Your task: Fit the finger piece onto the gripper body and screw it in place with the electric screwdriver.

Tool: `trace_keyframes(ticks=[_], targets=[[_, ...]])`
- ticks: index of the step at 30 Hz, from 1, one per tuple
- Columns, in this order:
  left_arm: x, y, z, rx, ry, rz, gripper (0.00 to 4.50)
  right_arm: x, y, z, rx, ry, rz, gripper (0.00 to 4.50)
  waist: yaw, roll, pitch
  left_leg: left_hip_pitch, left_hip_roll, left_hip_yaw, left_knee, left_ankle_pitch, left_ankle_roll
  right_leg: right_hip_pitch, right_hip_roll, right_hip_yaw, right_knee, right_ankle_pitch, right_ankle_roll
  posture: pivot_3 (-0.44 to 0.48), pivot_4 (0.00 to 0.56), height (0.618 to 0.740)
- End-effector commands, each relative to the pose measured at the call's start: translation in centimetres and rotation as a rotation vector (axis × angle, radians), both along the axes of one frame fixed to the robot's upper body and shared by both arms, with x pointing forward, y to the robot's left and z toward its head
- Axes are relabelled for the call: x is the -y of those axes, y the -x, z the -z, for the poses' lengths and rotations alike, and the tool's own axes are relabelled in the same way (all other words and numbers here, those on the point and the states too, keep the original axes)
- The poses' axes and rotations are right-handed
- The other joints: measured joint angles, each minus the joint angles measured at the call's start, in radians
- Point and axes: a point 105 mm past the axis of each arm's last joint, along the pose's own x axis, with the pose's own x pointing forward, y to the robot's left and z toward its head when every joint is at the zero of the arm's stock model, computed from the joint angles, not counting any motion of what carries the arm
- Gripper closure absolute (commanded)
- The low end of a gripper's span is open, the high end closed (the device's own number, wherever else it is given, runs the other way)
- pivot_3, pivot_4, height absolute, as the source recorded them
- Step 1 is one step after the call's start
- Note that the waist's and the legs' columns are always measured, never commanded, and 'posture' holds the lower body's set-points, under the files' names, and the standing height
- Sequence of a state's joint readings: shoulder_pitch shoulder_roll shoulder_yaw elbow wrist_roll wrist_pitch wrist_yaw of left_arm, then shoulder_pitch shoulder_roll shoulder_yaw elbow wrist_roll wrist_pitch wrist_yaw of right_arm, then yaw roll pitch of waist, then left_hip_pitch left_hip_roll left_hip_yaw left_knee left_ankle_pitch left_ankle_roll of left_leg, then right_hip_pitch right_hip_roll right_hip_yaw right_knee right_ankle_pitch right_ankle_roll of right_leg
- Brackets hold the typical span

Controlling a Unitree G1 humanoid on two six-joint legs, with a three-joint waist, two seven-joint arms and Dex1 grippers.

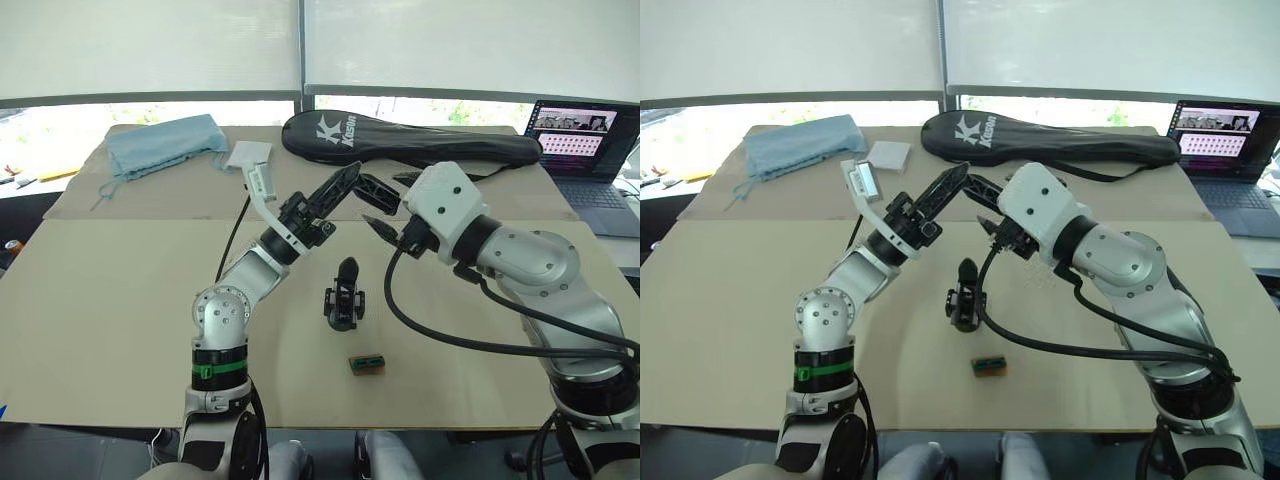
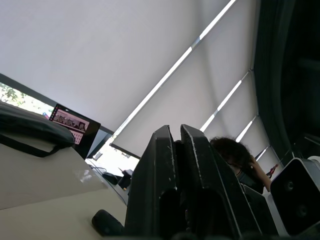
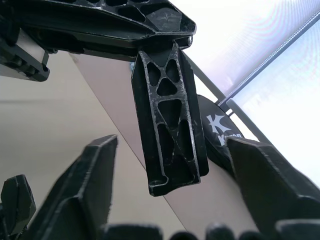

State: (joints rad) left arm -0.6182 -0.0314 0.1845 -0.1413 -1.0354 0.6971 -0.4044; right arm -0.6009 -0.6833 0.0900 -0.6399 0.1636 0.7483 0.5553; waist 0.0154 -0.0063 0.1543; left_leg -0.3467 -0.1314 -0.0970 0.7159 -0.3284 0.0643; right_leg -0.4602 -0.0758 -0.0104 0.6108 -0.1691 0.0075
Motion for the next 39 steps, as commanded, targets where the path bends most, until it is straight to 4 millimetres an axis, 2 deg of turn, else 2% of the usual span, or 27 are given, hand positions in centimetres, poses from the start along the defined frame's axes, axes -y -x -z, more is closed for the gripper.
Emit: trace_keyframes(ticks=[1,2,7,10,12,15,18,24,28,35,38,39], targets=[[-0.9,0.2,-1.8,0.084,0.019,0.007,4.5,0.8,2.0,-2.3,0.062,-0.007,-0.09,0.01,-0.001,0.0,0.0,0.0,0.0,0.0,0.0,0.0,0.0,0.0,0.0,0.0,0.0,0.0,0.0,0.0,0.15,0.74],[-1.0,0.2,-1.9,0.092,0.009,0.014,4.5,1.1,2.1,-2.4,0.051,-0.009,-0.098,0.01,-0.001,0.0,0.0,0.0,0.0,0.0,0.0,0.0,0.0,0.0,0.0,0.0,0.0,0.0,0.0,0.0,0.15,0.74],[-1.7,0.6,-1.8,0.232,-0.171,0.14,4.5,2.5,3.2,-1.8,-0.214,-0.026,-0.215,0.01,-0.006,0.0,0.0,0.001,0.0,0.0,0.0,0.0,0.0,0.0,0.001,0.0,0.0,0.0,0.0,0.0,0.15,0.74],[-1.9,2.5,-1.4,0.358,-0.315,0.327,4.5,2.3,4.7,-1.1,-0.441,-0.068,-0.331,0.01,-0.009,0.0,0.0,0.001,0.001,0.0,-0.001,0.0,0.0,0.0,0.001,0.0,0.0,0.0,-0.001,0.0,0.15,0.74],[-2.1,2.9,-0.9,0.407,-0.401,0.396,4.5,2.0,5.8,-0.7,-0.573,-0.075,-0.401,0.01,-0.006,0.0,0.0,0.001,0.001,0.0,-0.002,0.0,0.0,0.0,0.0,0.0,0.0,0.0,-0.001,0.0,0.15,0.74],[-2.2,3.4,-0.5,0.432,-0.465,0.485,4.5,1.8,6.3,-0.3,-0.691,-0.078,-0.413,0.01,-0.004,0.0,0.0,0.0,0.001,0.0,-0.002,0.0,0.0,0.0,0.0,0.0,-0.001,0.0,-0.001,0.0,0.15,0.74],[-1.8,4.2,-0.3,0.452,-0.505,0.568,4.5,1.4,5.8,0.0,-0.731,-0.08,-0.386,0.01,-0.002,0.0,0.0,0.0,0.001,0.0,-0.001,0.0,0.001,0.0,-0.001,0.0,-0.001,0.0,-0.001,0.0,0.15,0.74],[-0.1,5.0,0.3,0.452,-0.513,0.642,4.5,-0.9,5.4,1.0,-0.822,-0.075,-0.381,0.01,-0.003,0.0,0.0,-0.001,0.001,0.0,-0.001,0.0,0.001,0.0,-0.001,0.0,-0.001,0.0,-0.001,0.0,0.15,0.74],[0.0,4.9,0.9,0.457,-0.533,0.616,4.5,-1.8,6.4,1.5,-0.897,-0.043,-0.421,0.01,-0.003,0.0,0.0,-0.002,0.001,0.0,-0.001,0.0,0.001,-0.001,-0.001,0.0,0.0,0.0,-0.001,0.0,0.15,0.74],[0.0,5.0,1.1,0.454,-0.539,0.612,4.5,-2.1,6.3,2.0,-0.919,-0.028,-0.387,0.01,-0.002,0.0,0.0,-0.002,0.001,0.0,-0.001,0.0,0.001,-0.002,-0.001,0.0,0.0,0.0,-0.002,0.0,0.15,0.74],[0.0,5.0,1.3,0.452,-0.544,0.612,4.5,-2.1,6.1,2.0,-0.924,-0.037,-0.379,0.8,-0.003,0.0,0.0,-0.002,0.001,0.0,-0.001,0.0,0.001,-0.002,-0.001,0.0,0.0,0.0,-0.002,0.0,0.15,0.74],[0.0,5.0,1.3,0.451,-0.546,0.611,4.5,-2.1,6.1,2.0,-0.925,-0.038,-0.379,1.2,-0.003,0.0,0.0,-0.002,0.001,0.0,-0.001,0.0,0.001,-0.002,-0.001,0.0,0.0,0.0,-0.002,0.0,0.15,0.74]])
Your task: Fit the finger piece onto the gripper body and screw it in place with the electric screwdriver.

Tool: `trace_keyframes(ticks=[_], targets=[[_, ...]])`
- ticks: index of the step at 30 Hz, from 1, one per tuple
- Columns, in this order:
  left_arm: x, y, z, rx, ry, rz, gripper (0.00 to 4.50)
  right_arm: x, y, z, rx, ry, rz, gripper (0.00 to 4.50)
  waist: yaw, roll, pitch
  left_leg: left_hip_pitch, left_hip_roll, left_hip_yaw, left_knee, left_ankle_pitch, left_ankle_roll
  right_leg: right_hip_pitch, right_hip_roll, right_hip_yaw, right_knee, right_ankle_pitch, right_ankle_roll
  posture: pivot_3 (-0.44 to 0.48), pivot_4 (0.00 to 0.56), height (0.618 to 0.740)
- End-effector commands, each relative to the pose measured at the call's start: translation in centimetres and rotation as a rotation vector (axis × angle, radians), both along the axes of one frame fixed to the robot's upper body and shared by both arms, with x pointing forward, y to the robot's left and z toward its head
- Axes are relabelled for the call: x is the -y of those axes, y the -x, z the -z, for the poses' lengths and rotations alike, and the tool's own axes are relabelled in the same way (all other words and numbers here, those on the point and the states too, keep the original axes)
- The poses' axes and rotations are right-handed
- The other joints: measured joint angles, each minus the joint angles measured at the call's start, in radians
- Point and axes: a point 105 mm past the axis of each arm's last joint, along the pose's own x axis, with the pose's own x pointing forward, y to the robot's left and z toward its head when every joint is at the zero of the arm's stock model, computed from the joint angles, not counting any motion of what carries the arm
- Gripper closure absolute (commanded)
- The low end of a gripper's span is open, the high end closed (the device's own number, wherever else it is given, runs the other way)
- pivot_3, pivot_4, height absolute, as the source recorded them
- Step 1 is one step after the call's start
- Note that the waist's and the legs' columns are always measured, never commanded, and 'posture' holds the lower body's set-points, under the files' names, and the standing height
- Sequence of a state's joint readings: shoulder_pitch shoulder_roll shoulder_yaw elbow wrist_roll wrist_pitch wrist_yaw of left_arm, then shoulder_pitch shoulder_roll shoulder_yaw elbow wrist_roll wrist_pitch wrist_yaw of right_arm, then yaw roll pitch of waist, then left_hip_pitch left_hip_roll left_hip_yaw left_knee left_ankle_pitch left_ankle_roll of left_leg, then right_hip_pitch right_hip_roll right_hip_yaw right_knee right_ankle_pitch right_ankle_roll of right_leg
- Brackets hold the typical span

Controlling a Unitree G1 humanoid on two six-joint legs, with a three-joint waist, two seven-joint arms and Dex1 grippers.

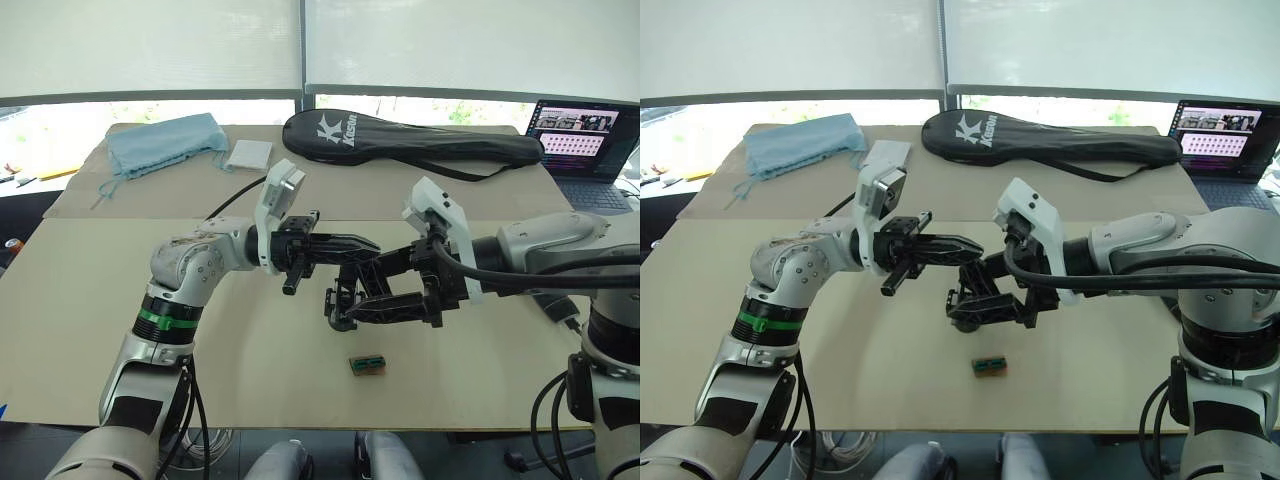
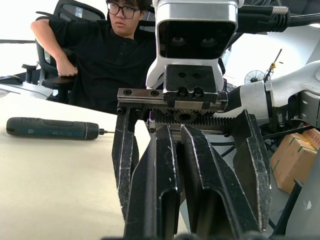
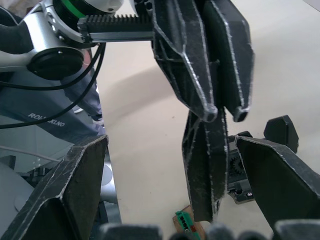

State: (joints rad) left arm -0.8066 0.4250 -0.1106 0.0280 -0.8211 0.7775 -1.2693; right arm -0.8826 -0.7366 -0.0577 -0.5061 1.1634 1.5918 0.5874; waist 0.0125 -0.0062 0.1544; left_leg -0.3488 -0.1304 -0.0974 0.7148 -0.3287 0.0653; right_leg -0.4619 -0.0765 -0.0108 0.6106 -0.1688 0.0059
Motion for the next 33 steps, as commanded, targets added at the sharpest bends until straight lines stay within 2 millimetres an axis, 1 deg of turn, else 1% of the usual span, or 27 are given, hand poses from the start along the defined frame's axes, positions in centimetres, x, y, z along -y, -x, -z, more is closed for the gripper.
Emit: trace_keyframes(ticks=[1,2,8,9,11,13,14,17,19,21,23,24,27,29,31,33], targets=[[0.0,0.5,-0.6,0.053,0.008,0.004,4.5,0.0,0.1,-0.7,0.026,-0.014,0.0,1.52,0.0,0.0,0.0,0.0,0.0,0.0,0.0,0.0,0.0,0.0,0.0,0.0,0.0,0.0,0.0,0.0,0.15,0.74],[0.0,0.5,-0.5,0.062,0.003,0.004,4.5,0.0,0.1,-0.7,0.022,-0.014,-0.004,1.93,0.0,0.0,0.0,0.0,0.0,0.0,0.0,0.0,0.0,0.0,0.0,0.0,0.0,0.0,0.0,0.0,0.15,0.74],[-0.3,0.5,-0.3,0.095,-0.014,0.003,4.5,0.1,0.2,-0.7,0.02,-0.022,-0.006,3.98,0.0,0.0,0.0,0.0,0.0,0.0,0.0,0.0,0.0,0.0,0.0,0.0,0.0,0.0,0.0,0.0,0.15,0.74],[-0.4,0.7,-0.3,0.089,-0.018,0.014,4.5,0.1,0.2,-0.7,0.023,-0.027,-0.007,4.08,0.0,0.0,0.0,0.0,0.0,0.0,0.0,0.0,0.0,0.0,0.0,0.0,0.0,0.0,0.0,0.0,0.15,0.74],[-0.5,0.7,-0.5,0.093,-0.009,0.006,4.5,0.0,0.2,-0.7,0.03,-0.035,-0.008,4.08,0.0,0.0,0.0,0.0,0.0,0.0,0.0,0.0,0.0,0.0,0.0,0.0,0.0,0.0,0.0,0.0,0.15,0.74],[-0.6,0.2,-0.9,0.103,0.012,-0.04,3.68,0.0,0.5,-0.9,0.049,-0.058,-0.025,4.08,0.0,0.0,0.0,0.0,0.0,0.0,0.0,0.0,0.0,0.0,0.0,0.0,0.0,0.0,0.0,0.0,0.15,0.74],[-0.8,0.1,-1.0,0.11,0.014,-0.056,3.37,0.0,0.6,-0.9,0.057,-0.068,-0.029,4.08,0.0,0.0,0.0,0.0,0.0,0.0,0.0,0.0,0.0,0.0,0.0,0.0,0.0,0.0,0.0,0.0,0.15,0.74],[-1.5,-0.1,-0.9,0.132,0.004,-0.083,1.99,0.2,0.7,-0.9,0.079,-0.096,-0.026,4.08,0.0,0.0,0.0,0.0,0.0,0.0,0.0,0.0,0.0,0.0,0.0,0.0,0.0,0.0,0.0,0.0,0.15,0.74],[-2.7,-0.9,-0.6,0.167,-0.011,-0.14,0.96,0.5,0.6,-1.1,0.127,-0.136,-0.02,4.08,0.0,0.0,0.0,0.0,0.0,0.0,0.0,0.0,0.0,0.0,0.0,0.0,0.0,0.0,0.0,0.0,0.15,0.74],[-3.5,-1.2,-0.4,0.187,-0.026,-0.165,0.06,0.7,0.6,-1.1,0.157,-0.155,-0.022,4.08,0.0,0.0,0.0,0.0,0.0,0.0,0.0,0.0,0.0,0.0,0.0,-0.001,0.0,0.0,0.0,0.0,0.15,0.74],[-5.8,-1.9,1.3,0.334,-0.113,-0.227,0.0,1.7,0.2,-0.5,0.163,-0.179,0.021,4.08,-0.002,0.0,0.0,0.0,0.0,0.0,0.0,0.0,0.0,0.0,0.0,0.0,0.0,0.0,0.0,0.0,0.15,0.74],[-7.2,-2.2,2.5,0.37,-0.167,-0.262,0.0,2.1,0.2,-0.5,0.195,-0.225,0.024,4.08,-0.002,0.0,0.0,0.0,0.0,0.0,0.0,0.0,0.0,0.0,0.0,0.0,0.0,0.0,0.0,0.0,0.15,0.74],[-9.6,-2.6,5.0,0.432,-0.263,-0.314,0.0,3.3,0.3,-0.3,0.259,-0.322,0.048,4.08,-0.001,0.0,0.0,0.001,0.0,0.0,-0.001,0.0,0.0,0.0,0.001,-0.001,0.0,0.0,0.0,0.0,0.15,0.74],[-10.3,-3.0,6.5,0.438,-0.283,-0.363,0.0,4.6,0.3,0.0,0.273,-0.43,0.087,4.08,0.004,0.0,0.0,0.001,0.0,0.0,-0.001,0.0,0.0,0.0,0.001,-0.001,0.0,0.0,0.0,0.0,0.15,0.74],[-10.7,-2.9,8.5,0.439,-0.36,-0.343,0.0,5.3,0.3,0.8,0.306,-0.44,0.097,4.08,0.014,0.0,0.0,0.001,0.0,-0.001,0.0,0.0,0.0,0.002,0.001,-0.001,-0.001,0.0,0.0,0.0,0.15,0.74],[-10.6,-2.6,10.3,0.436,-0.425,-0.297,0.0,5.3,0.4,1.4,0.373,-0.43,0.081,4.08,0.016,0.0,0.0,0.001,-0.001,0.0,0.0,0.0,0.0,0.002,0.0,-0.001,-0.001,0.0,0.0,0.0,0.15,0.74]])
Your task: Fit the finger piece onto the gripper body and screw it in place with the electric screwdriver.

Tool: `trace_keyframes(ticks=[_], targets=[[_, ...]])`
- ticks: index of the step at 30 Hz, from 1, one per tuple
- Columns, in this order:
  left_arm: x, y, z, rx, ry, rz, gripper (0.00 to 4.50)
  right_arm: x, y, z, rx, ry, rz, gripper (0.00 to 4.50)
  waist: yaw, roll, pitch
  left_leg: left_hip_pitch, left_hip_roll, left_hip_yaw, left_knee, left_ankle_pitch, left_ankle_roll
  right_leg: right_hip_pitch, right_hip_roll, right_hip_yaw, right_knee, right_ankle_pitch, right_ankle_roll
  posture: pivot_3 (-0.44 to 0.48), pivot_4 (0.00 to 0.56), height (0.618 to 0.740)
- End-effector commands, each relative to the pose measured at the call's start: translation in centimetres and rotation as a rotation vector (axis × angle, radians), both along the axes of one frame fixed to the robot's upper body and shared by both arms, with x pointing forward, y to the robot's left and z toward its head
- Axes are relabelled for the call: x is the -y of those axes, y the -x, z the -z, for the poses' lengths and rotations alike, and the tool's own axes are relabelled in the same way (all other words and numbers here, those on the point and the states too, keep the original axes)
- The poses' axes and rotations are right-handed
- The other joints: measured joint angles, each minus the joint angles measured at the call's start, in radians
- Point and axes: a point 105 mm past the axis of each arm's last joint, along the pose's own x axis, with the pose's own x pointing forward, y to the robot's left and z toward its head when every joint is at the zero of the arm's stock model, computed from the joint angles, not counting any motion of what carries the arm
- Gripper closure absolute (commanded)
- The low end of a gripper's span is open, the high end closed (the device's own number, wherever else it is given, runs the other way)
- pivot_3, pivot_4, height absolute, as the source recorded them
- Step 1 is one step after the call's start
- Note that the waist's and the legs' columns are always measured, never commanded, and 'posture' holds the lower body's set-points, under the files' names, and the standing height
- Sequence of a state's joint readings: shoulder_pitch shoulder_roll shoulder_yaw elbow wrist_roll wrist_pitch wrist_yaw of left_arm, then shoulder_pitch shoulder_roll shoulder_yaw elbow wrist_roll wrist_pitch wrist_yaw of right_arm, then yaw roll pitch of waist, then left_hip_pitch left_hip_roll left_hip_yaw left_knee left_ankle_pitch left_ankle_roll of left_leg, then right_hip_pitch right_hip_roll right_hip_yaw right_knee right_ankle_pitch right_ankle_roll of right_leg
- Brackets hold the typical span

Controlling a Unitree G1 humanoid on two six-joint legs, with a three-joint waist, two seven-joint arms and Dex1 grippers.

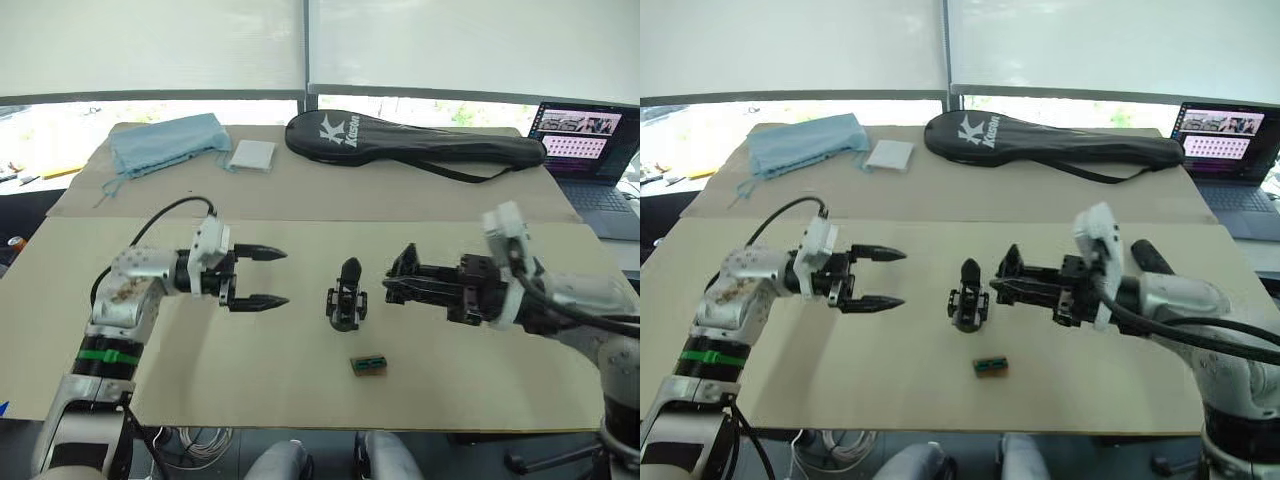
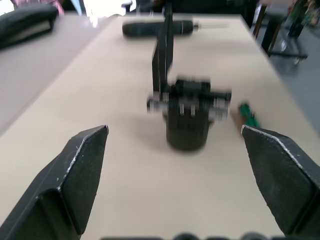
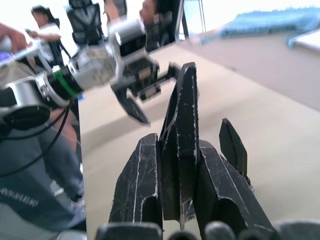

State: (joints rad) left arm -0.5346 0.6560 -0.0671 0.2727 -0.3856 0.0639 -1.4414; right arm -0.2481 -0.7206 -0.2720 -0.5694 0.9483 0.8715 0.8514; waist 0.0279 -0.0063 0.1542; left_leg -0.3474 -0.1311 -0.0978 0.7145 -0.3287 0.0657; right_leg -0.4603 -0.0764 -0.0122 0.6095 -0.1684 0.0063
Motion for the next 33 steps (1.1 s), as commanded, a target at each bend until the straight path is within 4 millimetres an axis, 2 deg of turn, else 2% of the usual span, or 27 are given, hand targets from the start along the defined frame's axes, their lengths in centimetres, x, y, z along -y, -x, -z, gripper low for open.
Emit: trace_keyframes(ticks=[1,5,9,14,27,33], targets=[[0.5,0.4,1.6,0.032,-0.096,0.061,0.0,0.2,0.4,-0.9,0.216,0.007,-0.004,4.08,0.0,0.0,0.0,0.0,0.0,0.0,0.0,0.0,0.0,0.0,0.0,0.0,0.0,0.0,0.0,0.0,0.15,0.74],[2.2,0.3,3.5,0.022,-0.1,0.078,0.0,-0.6,0.9,-0.2,0.38,0.035,-0.078,4.08,-0.005,0.0,0.0,0.001,0.0,0.0,0.0,0.0,0.0,0.0,0.0,0.0,0.0,0.0,0.0,0.0,0.15,0.74],[4.4,-0.6,4.8,0.035,-0.067,0.045,0.0,-1.3,0.6,0.4,0.382,0.03,-0.123,4.08,-0.011,0.0,0.0,0.001,0.0,0.0,0.0,0.0,0.0,0.0,0.0,0.0,0.001,0.0,0.0,0.0,0.15,0.74],[6.8,-0.4,5.8,0.02,-0.064,0.066,0.0,-2.2,0.6,0.8,0.351,0.024,-0.165,4.08,-0.015,0.0,0.0,0.001,0.001,0.0,0.0,0.0,0.0,0.0,0.0,0.001,0.001,0.0,0.0,0.0,0.15,0.74],[11.1,-1.0,7.1,-0.04,-0.016,0.037,0.0,-3.5,1.0,1.0,0.23,0.017,-0.237,4.08,-0.012,0.0,0.0,0.001,0.001,0.0,0.0,0.0,0.0,0.0,0.0,0.001,0.001,0.0,0.0,0.0,0.15,0.74],[11.2,-0.9,7.4,-0.047,-0.017,0.036,0.0,-3.8,0.7,0.8,0.226,0.015,-0.237,4.08,-0.012,0.0,0.0,0.001,0.001,0.0,0.0,0.0,0.0,0.0,0.0,0.001,0.001,0.0,0.0,0.0,0.15,0.74]])
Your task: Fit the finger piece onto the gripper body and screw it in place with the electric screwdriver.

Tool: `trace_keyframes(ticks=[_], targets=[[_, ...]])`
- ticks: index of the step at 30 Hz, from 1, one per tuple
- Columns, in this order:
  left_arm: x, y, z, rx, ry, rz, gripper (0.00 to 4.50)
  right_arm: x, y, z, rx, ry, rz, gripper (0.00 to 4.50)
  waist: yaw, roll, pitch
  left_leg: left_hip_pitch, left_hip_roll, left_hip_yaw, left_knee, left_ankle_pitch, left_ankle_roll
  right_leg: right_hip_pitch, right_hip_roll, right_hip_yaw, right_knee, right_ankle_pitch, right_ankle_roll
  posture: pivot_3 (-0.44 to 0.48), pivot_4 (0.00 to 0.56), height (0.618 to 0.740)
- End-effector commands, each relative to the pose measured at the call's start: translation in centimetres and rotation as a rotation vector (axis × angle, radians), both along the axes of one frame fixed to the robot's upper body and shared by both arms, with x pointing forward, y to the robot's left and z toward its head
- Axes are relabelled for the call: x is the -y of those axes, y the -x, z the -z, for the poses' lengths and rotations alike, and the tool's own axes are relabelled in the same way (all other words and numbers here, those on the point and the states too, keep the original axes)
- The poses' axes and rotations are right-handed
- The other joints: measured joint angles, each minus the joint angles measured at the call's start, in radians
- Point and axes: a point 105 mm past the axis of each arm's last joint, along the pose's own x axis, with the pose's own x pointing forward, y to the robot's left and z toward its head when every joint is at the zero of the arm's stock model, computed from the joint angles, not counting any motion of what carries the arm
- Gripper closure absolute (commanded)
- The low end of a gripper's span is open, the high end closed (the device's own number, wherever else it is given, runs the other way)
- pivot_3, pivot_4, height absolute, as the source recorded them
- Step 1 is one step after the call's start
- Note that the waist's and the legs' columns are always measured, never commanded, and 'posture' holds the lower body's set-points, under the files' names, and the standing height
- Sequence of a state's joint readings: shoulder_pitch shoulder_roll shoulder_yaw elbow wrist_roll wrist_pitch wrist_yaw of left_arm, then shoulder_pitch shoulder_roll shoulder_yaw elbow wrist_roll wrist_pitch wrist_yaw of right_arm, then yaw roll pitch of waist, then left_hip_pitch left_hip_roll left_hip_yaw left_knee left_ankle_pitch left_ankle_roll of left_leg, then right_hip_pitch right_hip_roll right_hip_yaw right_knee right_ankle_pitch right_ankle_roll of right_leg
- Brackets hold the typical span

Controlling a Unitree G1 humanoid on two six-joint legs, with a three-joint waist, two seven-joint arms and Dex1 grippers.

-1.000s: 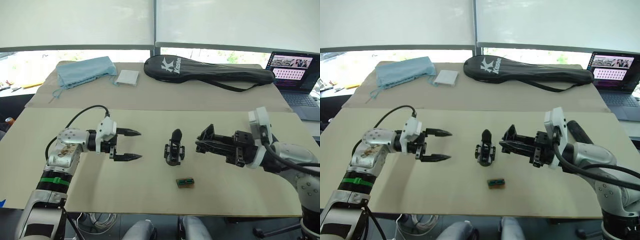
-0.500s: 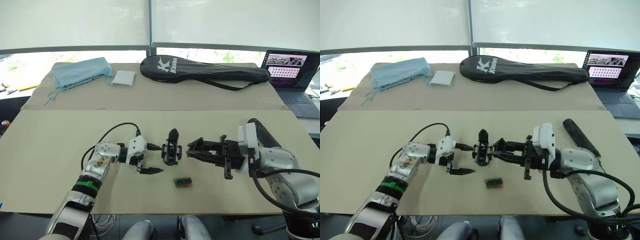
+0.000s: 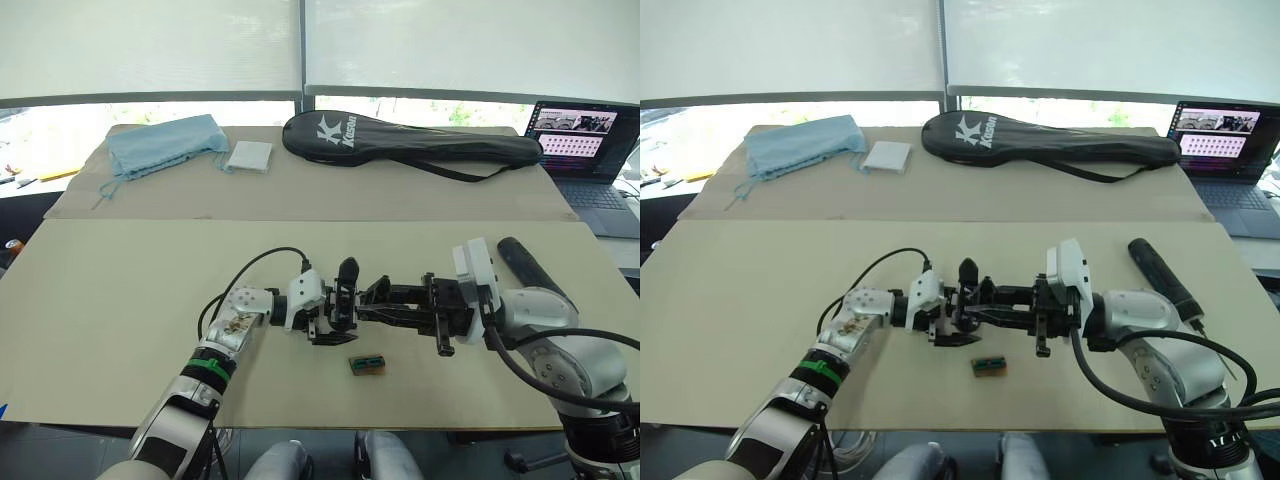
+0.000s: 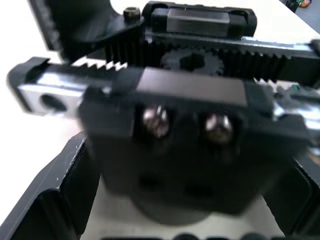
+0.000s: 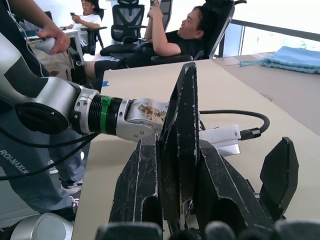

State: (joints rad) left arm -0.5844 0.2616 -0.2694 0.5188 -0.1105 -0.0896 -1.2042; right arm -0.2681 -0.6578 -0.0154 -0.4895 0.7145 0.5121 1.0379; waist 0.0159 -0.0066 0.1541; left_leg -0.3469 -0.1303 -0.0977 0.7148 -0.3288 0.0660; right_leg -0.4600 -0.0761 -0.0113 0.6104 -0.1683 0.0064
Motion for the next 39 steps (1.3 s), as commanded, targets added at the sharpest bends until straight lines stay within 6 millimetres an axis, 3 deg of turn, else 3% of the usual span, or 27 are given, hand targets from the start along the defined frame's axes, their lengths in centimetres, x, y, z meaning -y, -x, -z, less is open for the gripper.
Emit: trace_keyframes(ticks=[1,4,7,20,24,25,39], targets=[[0.0,0.0,0.1,0.011,-0.015,0.008,0.0,-0.3,0.4,-1.1,0.035,-0.014,-0.025,4.08,0.0,0.0,0.0,0.0,0.0,0.0,0.0,0.0,0.0,0.0,0.0,0.0,0.0,0.0,0.0,0.0,0.15,0.74],[-0.5,0.0,0.3,0.009,-0.031,0.006,0.0,-0.4,0.3,-1.0,0.034,-0.013,-0.024,4.08,-0.001,0.0,0.0,0.0,0.0,0.0,0.0,0.0,0.0,0.0,0.0,0.0,0.0,0.0,0.0,0.0,0.15,0.74],[-1.1,-0.1,0.7,0.005,-0.047,-0.01,0.8,-0.4,0.1,-0.8,0.033,-0.013,-0.023,4.08,-0.003,0.0,0.0,0.0,0.0,0.0,0.0,0.0,0.0,0.0,0.0,0.0,0.0,0.0,0.0,0.0,0.15,0.74],[-1.8,-0.2,1.4,-0.004,-0.064,-0.024,0.8,-0.9,-0.2,0.4,0.02,-0.005,-0.039,4.08,-0.005,0.0,-0.001,0.002,0.001,0.0,0.0,0.0,0.0,0.002,0.001,0.001,0.0,0.0,0.0,0.0,0.15,0.74],[-1.8,-0.2,1.6,-0.009,-0.071,-0.024,2.03,-1.7,-0.6,0.8,0.021,-0.003,-0.043,4.08,-0.006,0.0,-0.001,0.003,0.001,0.0,0.0,0.0,0.0,0.002,0.001,0.001,0.001,0.0,0.0,0.0,0.15,0.74],[-1.8,-0.2,1.6,-0.009,-0.071,-0.025,2.13,-1.8,-0.7,0.9,0.023,-0.003,-0.042,4.08,-0.005,0.0,-0.001,0.003,0.001,0.0,0.0,0.0,0.0,0.002,0.001,0.001,0.001,0.0,0.0,0.0,0.15,0.74],[-2.1,0.1,2.2,-0.018,-0.09,-0.035,2.13,-4.0,-3.5,2.7,-0.001,0.048,-0.009,4.08,-0.007,0.001,-0.001,0.004,0.001,0.001,0.0,0.0,-0.001,0.002,0.001,0.001,0.001,0.0,-0.001,0.0,0.15,0.74]])
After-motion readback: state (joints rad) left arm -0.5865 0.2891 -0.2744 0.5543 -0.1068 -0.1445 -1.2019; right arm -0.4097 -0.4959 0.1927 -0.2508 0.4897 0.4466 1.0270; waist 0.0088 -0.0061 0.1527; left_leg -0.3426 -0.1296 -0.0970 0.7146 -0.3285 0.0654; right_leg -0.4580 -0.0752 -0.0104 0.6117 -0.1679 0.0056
